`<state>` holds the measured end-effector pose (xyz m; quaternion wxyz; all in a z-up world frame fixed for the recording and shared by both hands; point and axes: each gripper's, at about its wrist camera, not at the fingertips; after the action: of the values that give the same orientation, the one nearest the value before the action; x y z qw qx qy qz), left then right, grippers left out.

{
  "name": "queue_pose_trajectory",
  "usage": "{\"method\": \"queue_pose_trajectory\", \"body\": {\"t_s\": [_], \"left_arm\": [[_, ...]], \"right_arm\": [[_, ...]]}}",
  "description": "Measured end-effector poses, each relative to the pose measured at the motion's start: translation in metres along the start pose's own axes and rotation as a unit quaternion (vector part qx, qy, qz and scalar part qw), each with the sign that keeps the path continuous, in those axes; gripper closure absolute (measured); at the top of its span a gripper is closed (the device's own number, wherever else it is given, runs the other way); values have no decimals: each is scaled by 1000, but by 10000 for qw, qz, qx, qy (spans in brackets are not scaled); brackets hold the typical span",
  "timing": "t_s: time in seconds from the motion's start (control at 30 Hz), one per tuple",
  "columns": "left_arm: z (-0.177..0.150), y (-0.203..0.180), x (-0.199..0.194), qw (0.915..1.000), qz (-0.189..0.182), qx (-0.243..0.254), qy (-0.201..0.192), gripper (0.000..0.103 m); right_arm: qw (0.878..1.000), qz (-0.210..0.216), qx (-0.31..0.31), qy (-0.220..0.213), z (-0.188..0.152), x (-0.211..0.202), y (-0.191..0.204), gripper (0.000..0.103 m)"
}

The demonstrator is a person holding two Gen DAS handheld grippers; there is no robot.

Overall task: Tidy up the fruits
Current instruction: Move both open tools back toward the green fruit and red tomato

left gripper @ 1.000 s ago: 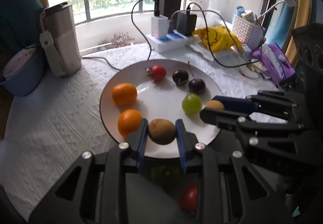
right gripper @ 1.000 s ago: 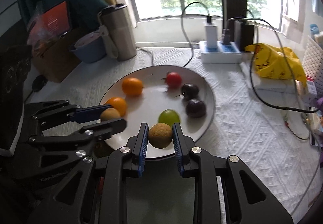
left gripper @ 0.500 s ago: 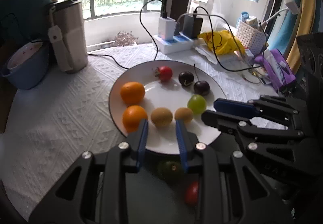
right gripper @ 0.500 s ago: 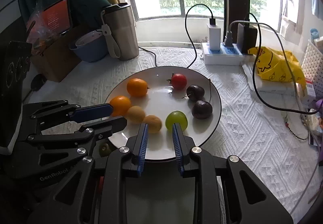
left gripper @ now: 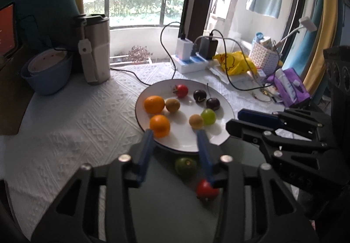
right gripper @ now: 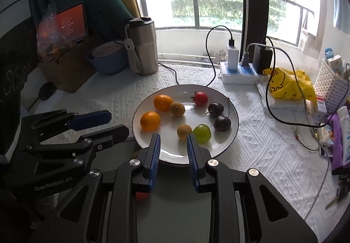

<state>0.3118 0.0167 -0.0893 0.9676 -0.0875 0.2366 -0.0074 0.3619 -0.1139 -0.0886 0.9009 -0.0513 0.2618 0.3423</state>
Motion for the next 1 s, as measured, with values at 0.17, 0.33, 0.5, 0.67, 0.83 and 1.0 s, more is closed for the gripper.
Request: {"method": "queue_pose_trajectory", "body": {"t_s": [0.17,0.33,0.5,0.67,0.83,1.0], "left_arm": [[-1,3,-19,9999,-10,-40,-117,58],[-3,8,-37,9997,7,-93,-216,58],[-8,12,-52,9995,-13,-118,-301,58],[-15,16,-64,9993,-26,-159,-341,58],[-29,22,-73,9993,-35,-211,-310,58],[-48,32,-79,9993,7,-325,-209,58]], "right_arm": [[9999,-19,-109,-80,4,-13,14,77],[9997,-53,-194,-171,6,-24,27,77],[9995,-108,-220,-179,3,-33,36,77],[9995,-122,-272,-137,-3,-39,47,77],[9993,-137,-335,-82,-12,-42,60,77],[9993,-165,-313,82,-28,-40,69,76]]}}
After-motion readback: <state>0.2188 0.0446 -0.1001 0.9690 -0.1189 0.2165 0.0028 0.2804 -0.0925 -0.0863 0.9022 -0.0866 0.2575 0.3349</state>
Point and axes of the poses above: each gripper's, at about its wrist camera, not at the fingertips, and x roughly the way its jaws point, y to its left, z to its top, and after that the axes turned 15 degrees about -y, right-handed
